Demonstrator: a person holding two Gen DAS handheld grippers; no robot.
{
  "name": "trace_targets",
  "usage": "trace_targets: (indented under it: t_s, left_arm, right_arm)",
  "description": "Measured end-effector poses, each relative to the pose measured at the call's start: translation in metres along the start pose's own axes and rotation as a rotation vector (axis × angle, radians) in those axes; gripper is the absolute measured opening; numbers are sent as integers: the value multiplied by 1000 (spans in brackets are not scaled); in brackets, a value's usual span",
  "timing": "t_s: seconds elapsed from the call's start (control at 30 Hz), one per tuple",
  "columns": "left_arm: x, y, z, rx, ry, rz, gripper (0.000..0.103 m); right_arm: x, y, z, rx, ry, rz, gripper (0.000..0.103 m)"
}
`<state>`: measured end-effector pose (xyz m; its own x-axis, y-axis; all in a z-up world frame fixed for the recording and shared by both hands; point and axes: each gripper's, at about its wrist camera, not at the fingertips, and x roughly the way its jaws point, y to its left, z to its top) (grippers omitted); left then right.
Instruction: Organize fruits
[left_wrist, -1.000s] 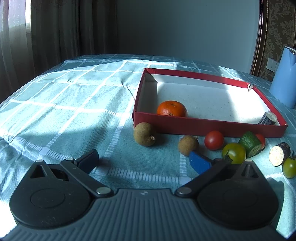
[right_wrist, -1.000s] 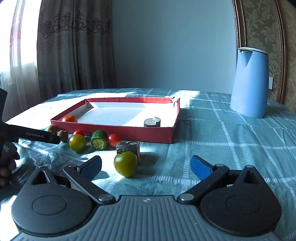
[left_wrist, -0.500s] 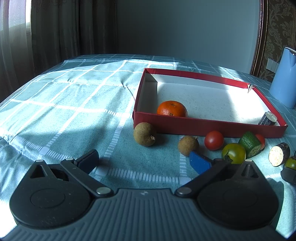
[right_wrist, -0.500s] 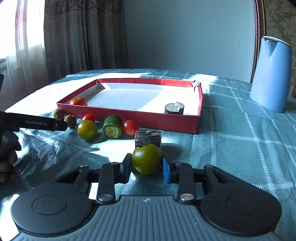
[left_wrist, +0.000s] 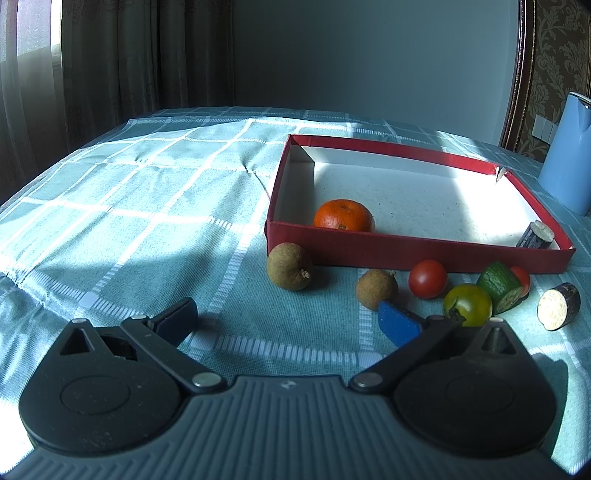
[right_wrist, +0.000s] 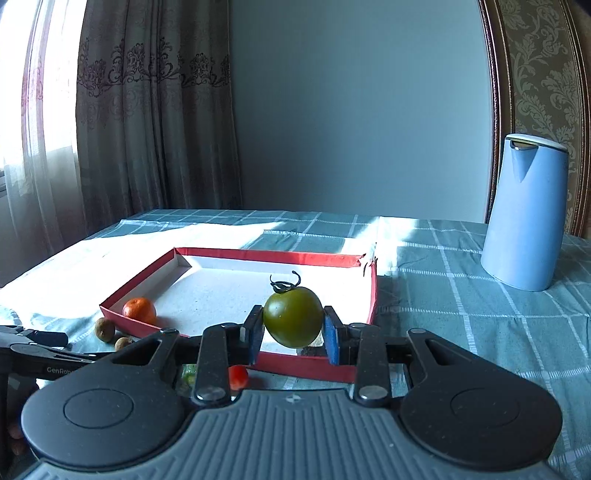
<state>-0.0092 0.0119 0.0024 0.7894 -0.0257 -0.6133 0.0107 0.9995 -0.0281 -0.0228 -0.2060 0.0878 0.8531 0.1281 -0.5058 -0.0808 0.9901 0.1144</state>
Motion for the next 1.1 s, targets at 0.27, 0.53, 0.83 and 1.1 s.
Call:
trace_targets:
  t_s: [0.27,0.53,0.83,1.1]
  left_arm:
    - [1,-2,-1,5,5,4,103]
    - [2,-2,0,10,10,8,103]
    - [3,-2,0,10,10,8,103]
    - [3,-2,0,11,10,9,103]
  right_arm:
    - [73,-29,9,52,116,-36,33]
    - [111,-44,3,151,200,-18,33]
    - [106,-49,1,202,191,-4,41]
    - [66,-50,-6,204,86,-26,59]
